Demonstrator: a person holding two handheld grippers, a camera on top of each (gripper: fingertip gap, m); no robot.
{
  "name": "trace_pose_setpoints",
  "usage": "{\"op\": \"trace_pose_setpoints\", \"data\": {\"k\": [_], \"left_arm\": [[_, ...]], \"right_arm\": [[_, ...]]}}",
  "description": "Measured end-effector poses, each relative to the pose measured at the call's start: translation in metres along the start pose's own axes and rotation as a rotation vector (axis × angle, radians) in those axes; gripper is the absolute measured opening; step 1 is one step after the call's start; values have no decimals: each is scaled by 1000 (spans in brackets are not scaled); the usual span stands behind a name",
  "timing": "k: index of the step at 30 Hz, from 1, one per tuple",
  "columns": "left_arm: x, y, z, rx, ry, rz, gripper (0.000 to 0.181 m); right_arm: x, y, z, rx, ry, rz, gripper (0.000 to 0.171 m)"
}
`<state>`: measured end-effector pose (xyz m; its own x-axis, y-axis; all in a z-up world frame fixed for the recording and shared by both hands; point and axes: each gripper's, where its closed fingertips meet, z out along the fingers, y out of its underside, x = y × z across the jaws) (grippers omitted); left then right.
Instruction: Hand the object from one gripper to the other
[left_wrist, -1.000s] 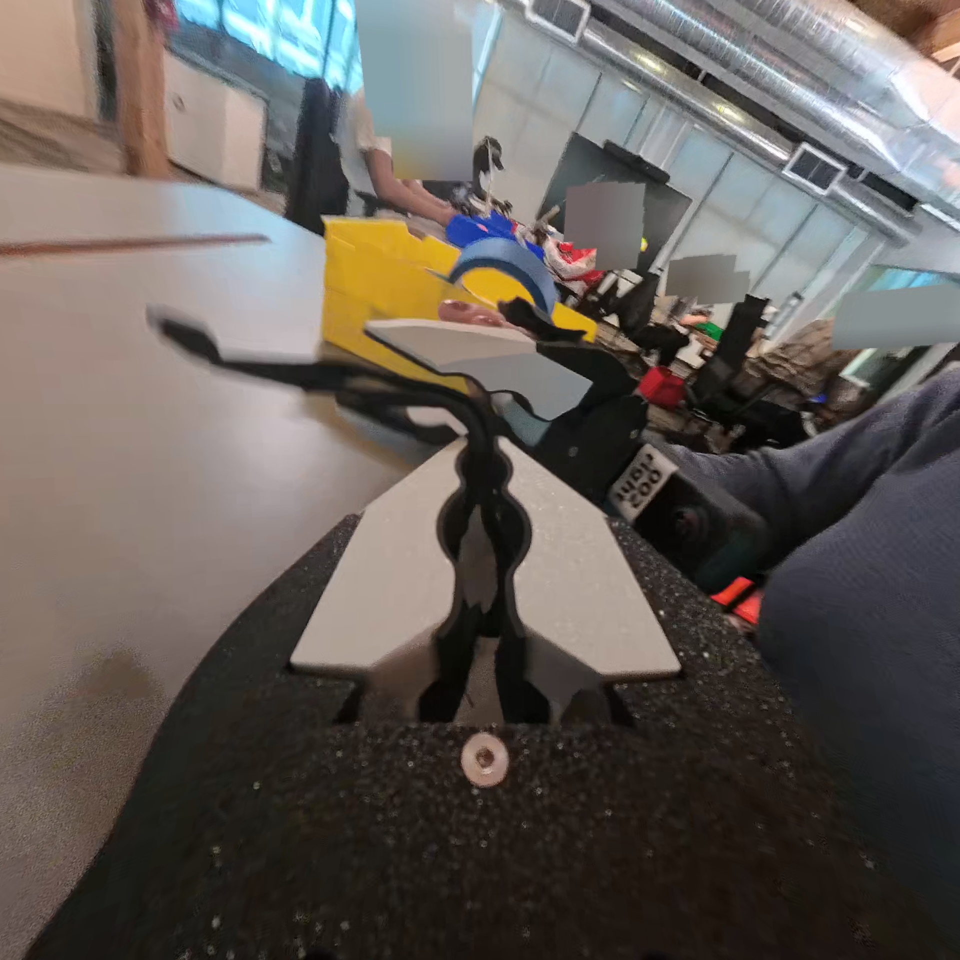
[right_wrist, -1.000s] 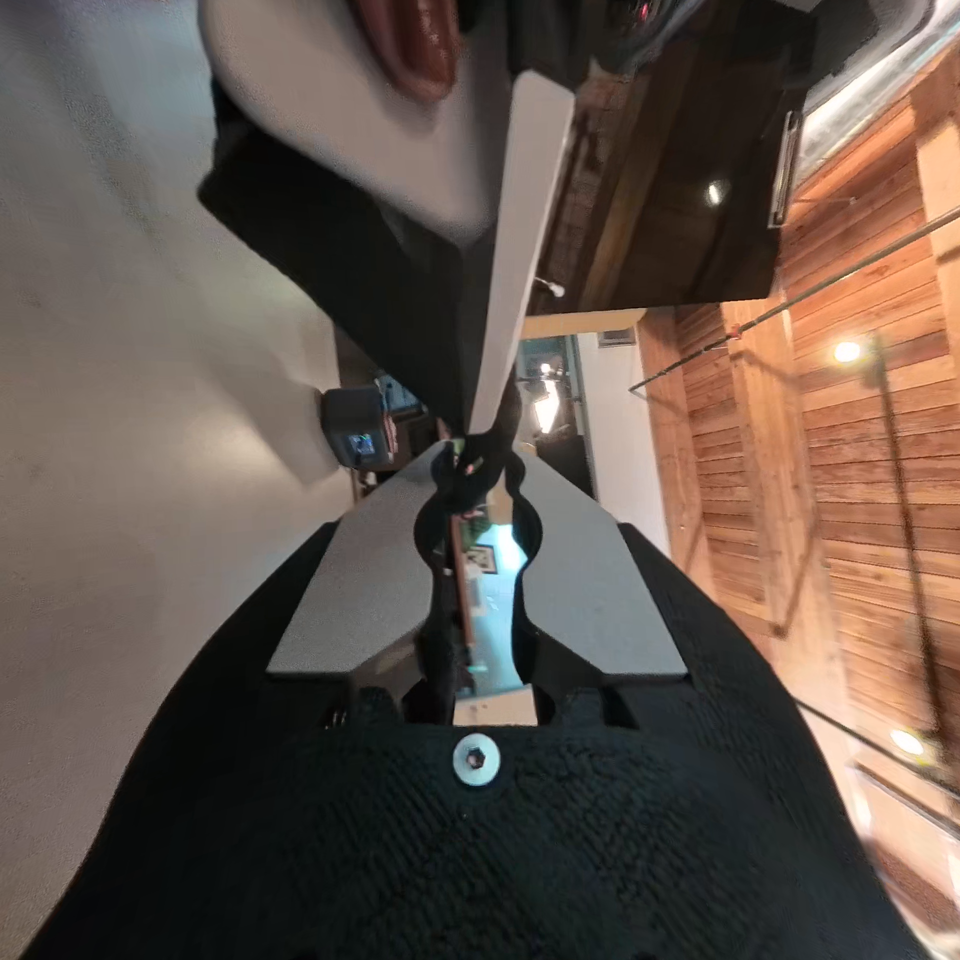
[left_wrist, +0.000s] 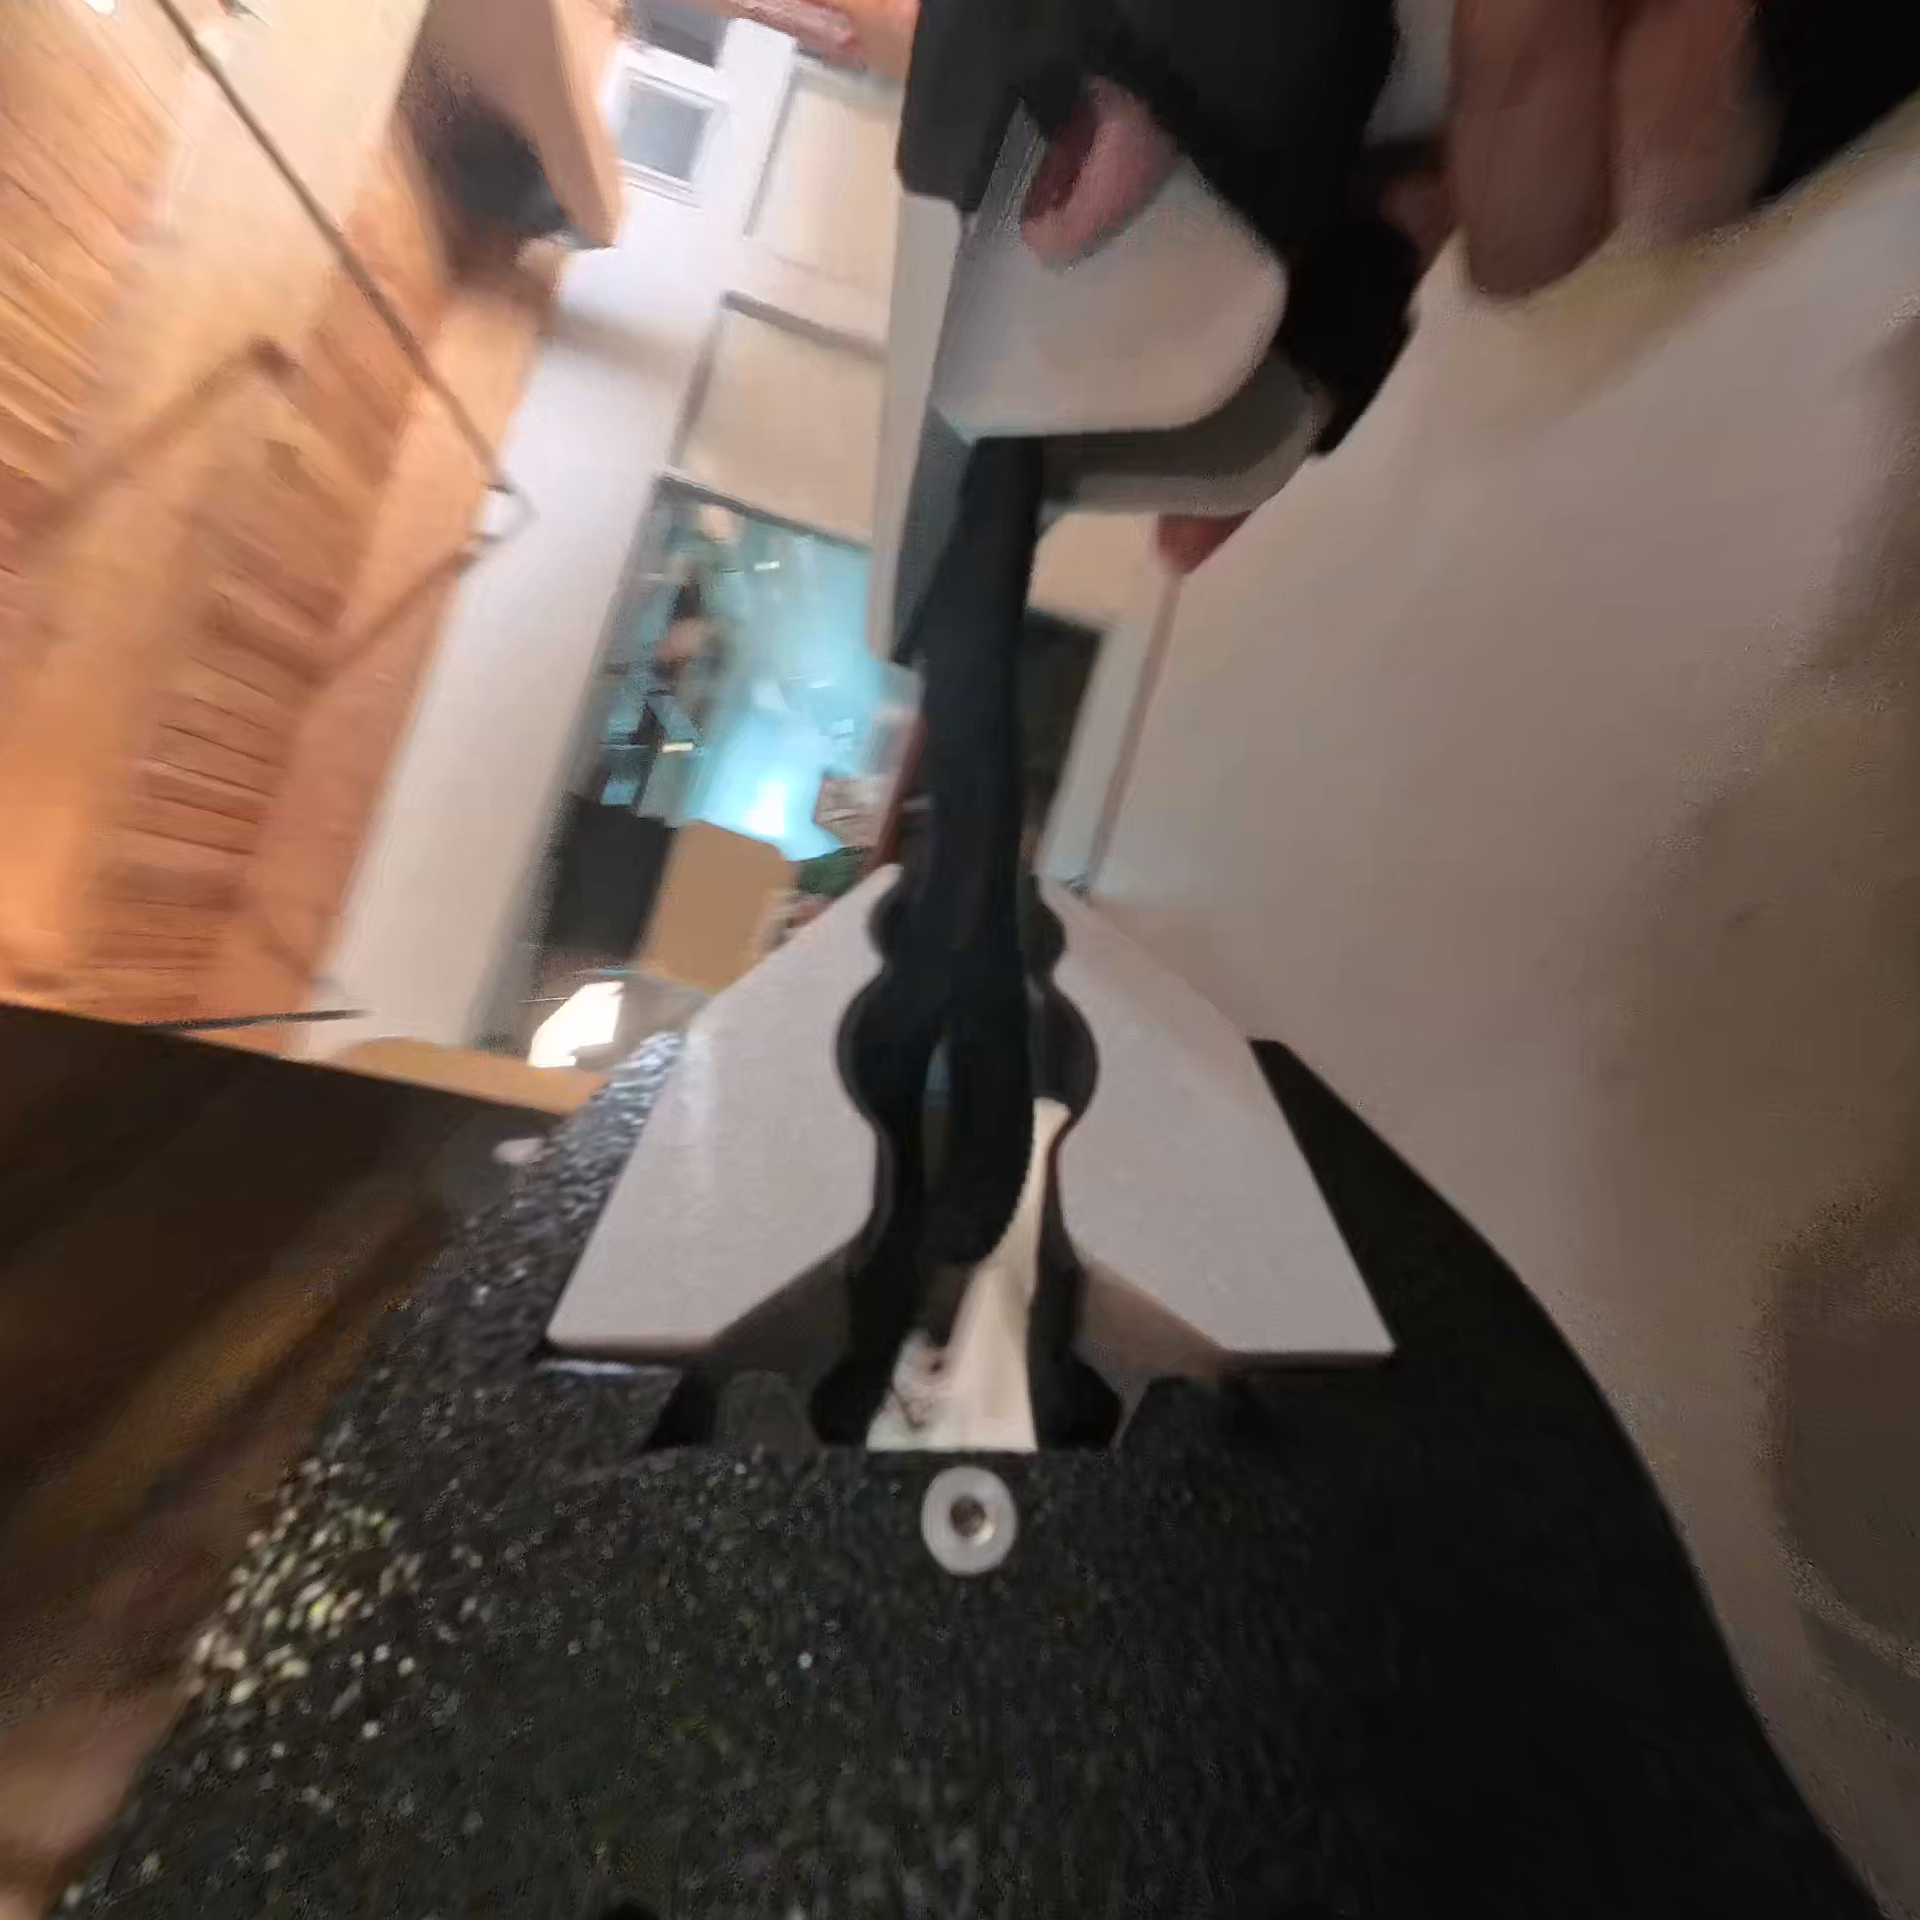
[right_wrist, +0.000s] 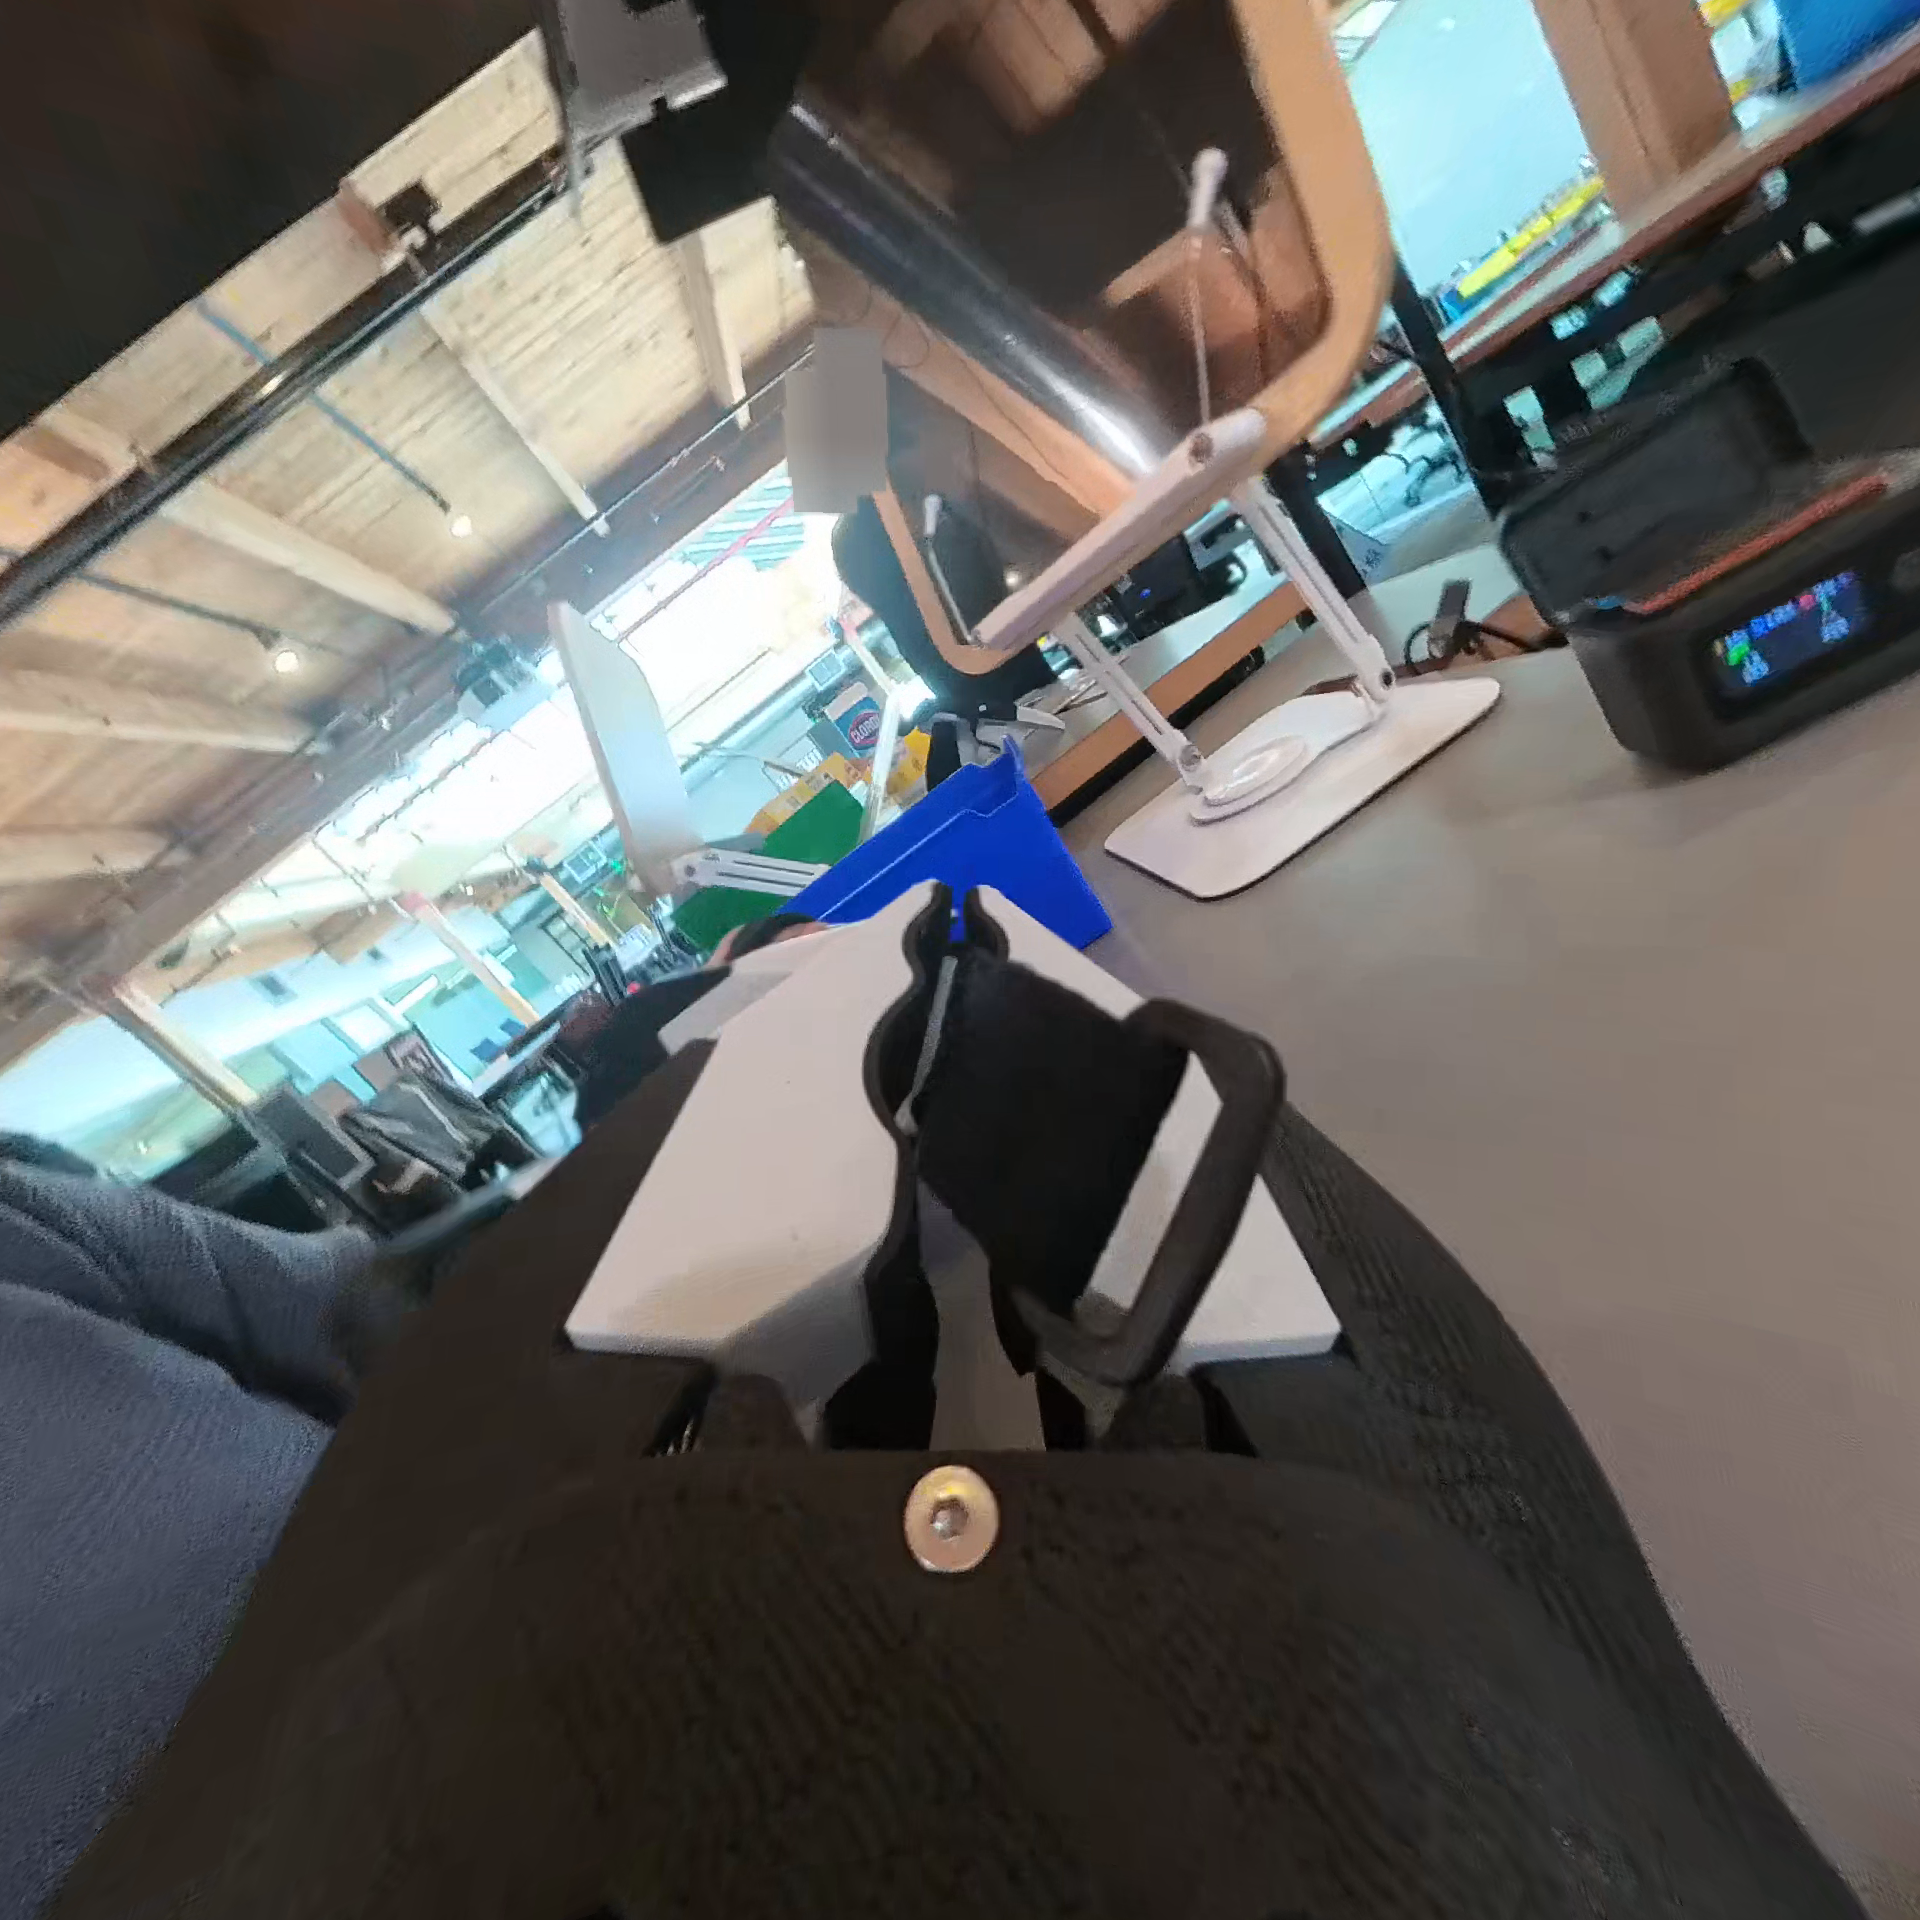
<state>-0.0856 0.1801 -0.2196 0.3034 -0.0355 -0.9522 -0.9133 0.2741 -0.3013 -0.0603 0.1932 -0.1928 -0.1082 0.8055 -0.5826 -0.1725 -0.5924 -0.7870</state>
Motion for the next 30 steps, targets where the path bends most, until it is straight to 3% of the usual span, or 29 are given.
{"op": "trace_pose_setpoints", "data": {"k": [4,7,10,12,13,14,17,19,22,27,30], "left_arm": [[23,-29,-8,169,315,-451,71],[10,-43,-13,266,419,-779,82],[8,-45,-18,312,546,-978,67],[14,-51,-25,339,662,-1035,42],[17,-52,-27,343,693,-1036,20],[19,-53,-28,347,699,-1019,4],[16,-46,-20,302,583,-908,2],[6,-29,-11,220,399,-762,2],[-13,-2,-3,66,116,-461,2],[-29,5,-4,-93,-198,236,1],[-25,-8,-3,-67,-224,386,2]], "right_arm": [[-16,2,-6,-64,-59,-245,3],[-34,7,-10,-103,-137,-418,1],[-50,17,-15,-161,-211,-569,1],[-56,22,-16,-190,-231,-632,1],[-57,22,-16,-190,-233,-644,1],[-57,21,-16,-184,-229,-646,0],[-45,9,-11,-112,-134,-586,6],[-30,-7,-6,-15,-30,-447,34],[-9,-10,-1,20,23,-137,57],[2,-4,2,35,-49,328,53],[5,4,3,7,-64,425,46]]}}
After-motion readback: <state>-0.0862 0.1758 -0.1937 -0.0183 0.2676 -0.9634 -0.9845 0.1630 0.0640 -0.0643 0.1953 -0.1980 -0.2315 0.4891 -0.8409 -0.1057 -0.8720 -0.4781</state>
